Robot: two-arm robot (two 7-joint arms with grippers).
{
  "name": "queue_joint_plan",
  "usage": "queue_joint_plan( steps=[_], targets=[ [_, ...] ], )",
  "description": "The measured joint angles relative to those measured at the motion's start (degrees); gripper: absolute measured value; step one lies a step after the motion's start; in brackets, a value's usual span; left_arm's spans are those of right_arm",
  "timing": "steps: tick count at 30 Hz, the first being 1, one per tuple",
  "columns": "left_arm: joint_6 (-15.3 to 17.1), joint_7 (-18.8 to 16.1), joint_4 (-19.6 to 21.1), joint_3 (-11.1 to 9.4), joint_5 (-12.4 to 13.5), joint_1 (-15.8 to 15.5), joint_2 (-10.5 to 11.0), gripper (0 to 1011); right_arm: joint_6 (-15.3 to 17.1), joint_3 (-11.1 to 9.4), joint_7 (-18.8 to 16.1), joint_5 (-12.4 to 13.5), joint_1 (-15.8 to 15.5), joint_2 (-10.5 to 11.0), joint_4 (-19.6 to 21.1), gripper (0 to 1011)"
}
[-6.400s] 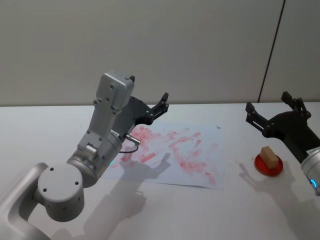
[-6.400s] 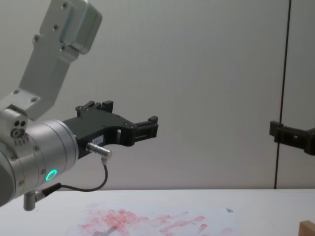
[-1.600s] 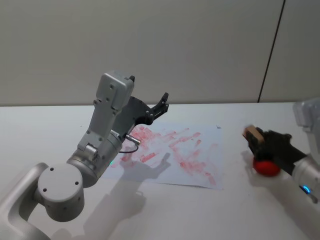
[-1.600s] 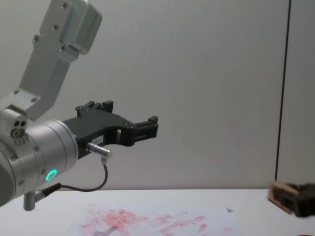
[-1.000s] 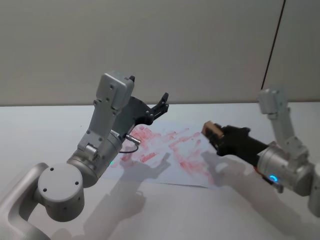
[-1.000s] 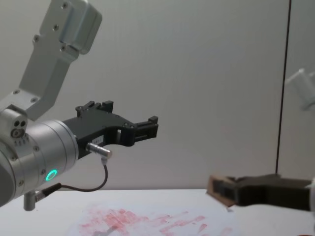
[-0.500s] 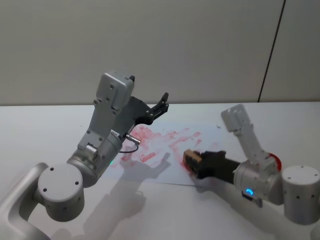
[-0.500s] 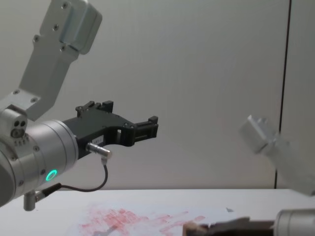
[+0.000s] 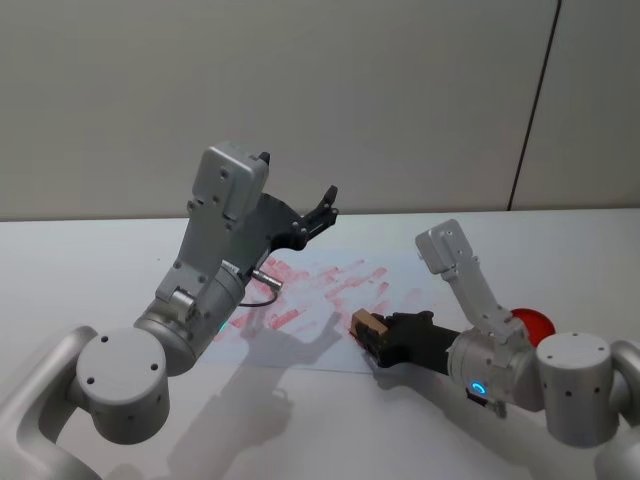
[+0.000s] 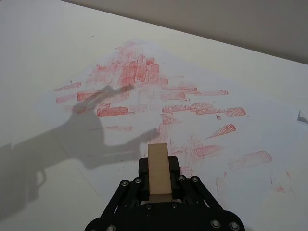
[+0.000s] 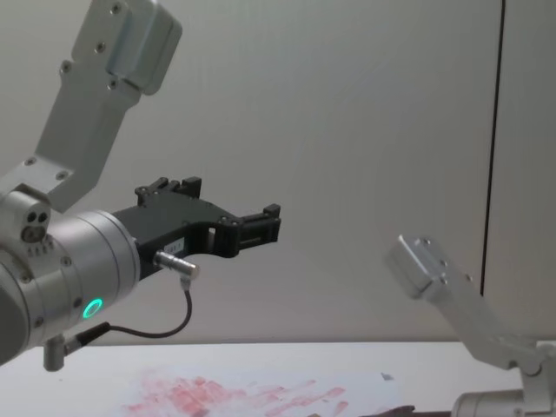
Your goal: Use the one hand to pick up the stamp and affix it onto the A4 paper.
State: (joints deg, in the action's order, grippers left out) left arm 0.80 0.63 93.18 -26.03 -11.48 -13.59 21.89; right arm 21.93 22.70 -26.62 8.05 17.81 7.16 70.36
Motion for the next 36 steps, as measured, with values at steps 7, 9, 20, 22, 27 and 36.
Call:
queue_joint_plan(
  steps=[7, 9, 20, 22, 27, 36],
  targets=[
    [0.00, 0.00, 0.00, 0.00, 0.00, 0.00, 0.00, 1002, -0.78, 0.17, 0.31, 0.34, 0.27, -0.32, -0.58, 220],
    [0.00, 0.00, 0.00, 0.00, 0.00, 0.00, 0.00, 1001, -1.26, 0.17, 0.44, 0.84, 0.32, -0.34, -0.47, 220],
    [-0.01, 0.00, 0.00, 0.00, 0.00, 0.00, 0.00, 1001, -2.80, -1.61, 1.63, 5.45, 0.23, 0.55, 5.45, 220],
    [-0.01, 0.00, 0.00, 0.00, 0.00, 0.00, 0.00, 1001, -2.82, -2.33, 2.17, 6.82, 0.10, 1.08, 7.52, 220],
    [0.00, 0.00, 0.00, 0.00, 0.00, 0.00, 0.00, 1001, -2.45, -4.04, 3.53, 9.55, -0.73, 2.76, 11.57, 220],
    [-0.01, 0.00, 0.00, 0.00, 0.00, 0.00, 0.00, 1001, -0.63, -8.02, 6.19, 13.04, -4.44, 7.96, 18.09, 220]
  ],
)
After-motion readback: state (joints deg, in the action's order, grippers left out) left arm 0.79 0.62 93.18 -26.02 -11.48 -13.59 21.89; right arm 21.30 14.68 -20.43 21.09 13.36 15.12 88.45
